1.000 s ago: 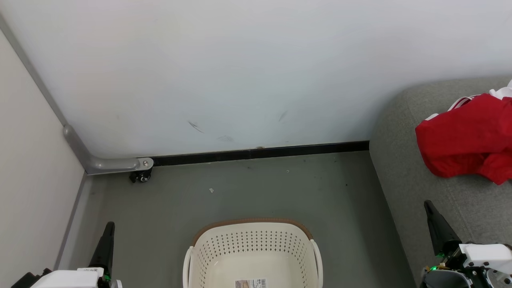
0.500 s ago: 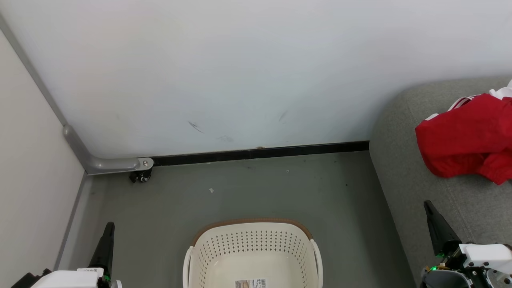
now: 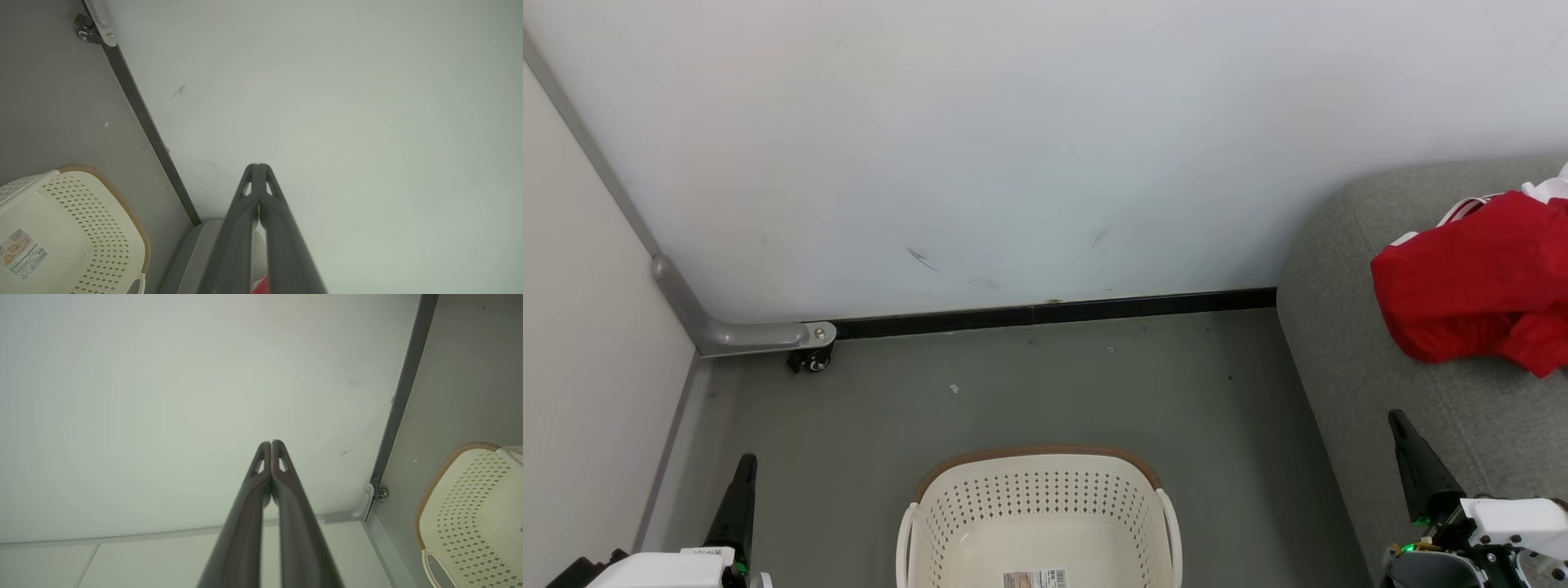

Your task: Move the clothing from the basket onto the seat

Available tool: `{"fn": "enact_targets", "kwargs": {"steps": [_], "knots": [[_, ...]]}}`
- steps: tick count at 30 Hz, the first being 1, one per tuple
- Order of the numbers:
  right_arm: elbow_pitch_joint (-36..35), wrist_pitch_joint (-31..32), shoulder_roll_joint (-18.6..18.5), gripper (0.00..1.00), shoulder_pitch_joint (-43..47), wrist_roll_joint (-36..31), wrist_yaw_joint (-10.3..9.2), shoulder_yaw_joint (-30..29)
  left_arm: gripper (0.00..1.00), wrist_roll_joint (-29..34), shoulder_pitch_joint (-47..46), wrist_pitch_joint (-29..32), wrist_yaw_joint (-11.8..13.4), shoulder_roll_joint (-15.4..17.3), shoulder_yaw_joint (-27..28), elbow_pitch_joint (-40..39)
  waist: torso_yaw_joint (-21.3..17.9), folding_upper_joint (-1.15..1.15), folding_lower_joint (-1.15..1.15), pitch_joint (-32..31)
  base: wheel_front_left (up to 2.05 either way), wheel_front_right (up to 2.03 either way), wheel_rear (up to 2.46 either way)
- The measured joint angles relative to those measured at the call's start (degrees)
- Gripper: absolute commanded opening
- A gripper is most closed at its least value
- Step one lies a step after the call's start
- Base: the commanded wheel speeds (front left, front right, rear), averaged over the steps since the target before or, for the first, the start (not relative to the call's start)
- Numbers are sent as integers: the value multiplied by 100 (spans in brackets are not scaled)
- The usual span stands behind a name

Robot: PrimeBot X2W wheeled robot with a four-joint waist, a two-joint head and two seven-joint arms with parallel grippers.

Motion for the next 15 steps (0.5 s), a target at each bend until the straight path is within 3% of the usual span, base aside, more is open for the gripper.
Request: {"fn": "enact_targets", "kwargs": {"steps": [15], "knots": [[5, 18, 7, 0, -1, 0, 0, -7, 0, 0, -1, 1, 0, -2, 4, 4, 0, 0, 0, 0, 0, 0, 0]]}}
